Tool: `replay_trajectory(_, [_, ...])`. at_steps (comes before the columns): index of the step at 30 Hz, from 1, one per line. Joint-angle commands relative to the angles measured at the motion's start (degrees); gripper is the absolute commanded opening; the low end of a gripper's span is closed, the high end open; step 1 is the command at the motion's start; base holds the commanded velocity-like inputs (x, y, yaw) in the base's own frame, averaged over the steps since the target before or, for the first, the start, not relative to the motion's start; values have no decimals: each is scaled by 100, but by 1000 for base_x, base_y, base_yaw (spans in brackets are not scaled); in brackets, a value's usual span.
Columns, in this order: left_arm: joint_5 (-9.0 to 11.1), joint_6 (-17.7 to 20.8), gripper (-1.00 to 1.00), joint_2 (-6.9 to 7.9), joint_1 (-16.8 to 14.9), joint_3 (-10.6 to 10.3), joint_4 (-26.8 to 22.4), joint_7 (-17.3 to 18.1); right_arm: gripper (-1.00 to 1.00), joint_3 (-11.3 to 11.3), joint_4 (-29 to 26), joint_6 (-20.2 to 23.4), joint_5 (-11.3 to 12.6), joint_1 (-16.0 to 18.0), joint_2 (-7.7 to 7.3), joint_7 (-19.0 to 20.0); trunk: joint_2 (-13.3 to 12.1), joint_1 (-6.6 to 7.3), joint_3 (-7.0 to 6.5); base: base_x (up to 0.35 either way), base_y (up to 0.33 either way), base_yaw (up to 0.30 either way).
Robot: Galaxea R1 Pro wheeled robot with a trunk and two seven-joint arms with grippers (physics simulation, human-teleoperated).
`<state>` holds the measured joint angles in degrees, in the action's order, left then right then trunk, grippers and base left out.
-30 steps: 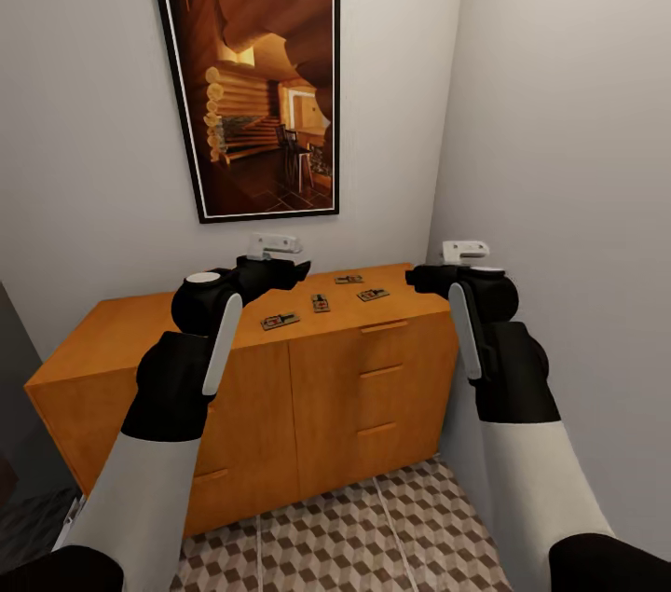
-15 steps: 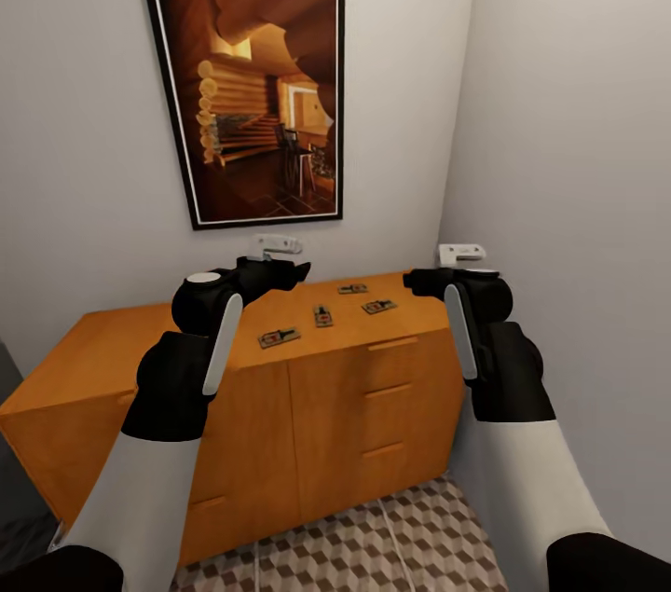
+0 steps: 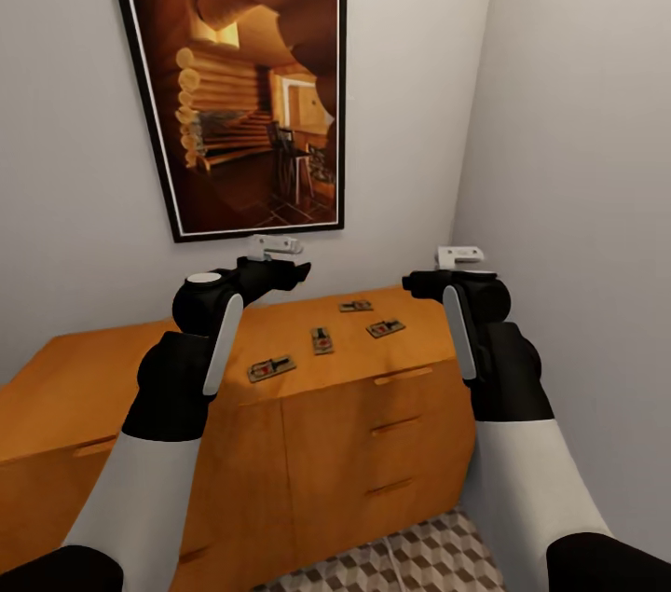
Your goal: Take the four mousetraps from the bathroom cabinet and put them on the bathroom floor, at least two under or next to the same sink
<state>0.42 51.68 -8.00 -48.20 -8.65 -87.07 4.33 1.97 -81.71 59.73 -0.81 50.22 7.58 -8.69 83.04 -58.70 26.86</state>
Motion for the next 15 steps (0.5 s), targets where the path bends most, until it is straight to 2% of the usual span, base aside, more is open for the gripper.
replay_trajectory(1, [1, 28, 100, -2, -5, 4, -4, 16, 100, 5, -3, 27, -6, 5, 0, -17, 4, -3, 7, 321, 1, 0])
replay_trajectory(8, [1, 14, 100, 0, -5, 4, 10, 11, 100, 11, 45, 27, -5, 5, -2, -14, 4, -3, 7, 285, 0, 0])
replay_trajectory(15, [6, 8, 100, 6, -5, 4, 30, 10, 100, 21, 55, 27, 0, 5, 4, -11, 4, -3, 7, 99, 0, 0])
